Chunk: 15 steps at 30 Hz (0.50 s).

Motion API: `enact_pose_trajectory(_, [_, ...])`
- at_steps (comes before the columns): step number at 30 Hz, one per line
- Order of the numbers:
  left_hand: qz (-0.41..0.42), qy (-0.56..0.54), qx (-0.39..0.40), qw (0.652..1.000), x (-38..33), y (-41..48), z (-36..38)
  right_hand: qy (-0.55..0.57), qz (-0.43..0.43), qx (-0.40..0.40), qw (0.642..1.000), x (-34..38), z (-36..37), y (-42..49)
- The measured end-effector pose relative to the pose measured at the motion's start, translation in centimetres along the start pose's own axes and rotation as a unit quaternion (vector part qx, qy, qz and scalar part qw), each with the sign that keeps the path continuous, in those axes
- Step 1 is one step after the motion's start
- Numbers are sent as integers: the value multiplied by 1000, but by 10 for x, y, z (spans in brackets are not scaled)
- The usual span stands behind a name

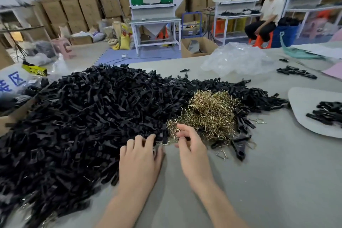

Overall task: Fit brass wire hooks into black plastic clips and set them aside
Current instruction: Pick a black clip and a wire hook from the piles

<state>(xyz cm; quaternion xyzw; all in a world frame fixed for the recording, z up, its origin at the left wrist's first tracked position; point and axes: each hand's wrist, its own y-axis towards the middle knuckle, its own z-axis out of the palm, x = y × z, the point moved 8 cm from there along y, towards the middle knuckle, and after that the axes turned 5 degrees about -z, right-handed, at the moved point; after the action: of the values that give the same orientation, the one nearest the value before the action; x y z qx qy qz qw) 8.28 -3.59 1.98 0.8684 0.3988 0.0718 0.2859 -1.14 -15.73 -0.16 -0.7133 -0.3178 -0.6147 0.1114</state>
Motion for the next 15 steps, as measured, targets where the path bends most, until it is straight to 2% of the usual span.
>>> enact_pose_trajectory(11, [-16,2,30,999,-17,25,22,64,23,-2,998,-13,1,9])
enact_pose_trajectory(13, [-35,-48,19,998,-15,25,17,62,24,3,998,-14,1,9])
enact_pose_trajectory(15, [-95,-159,2,983,-4,25,8,40,9,7,999,-14,1,7])
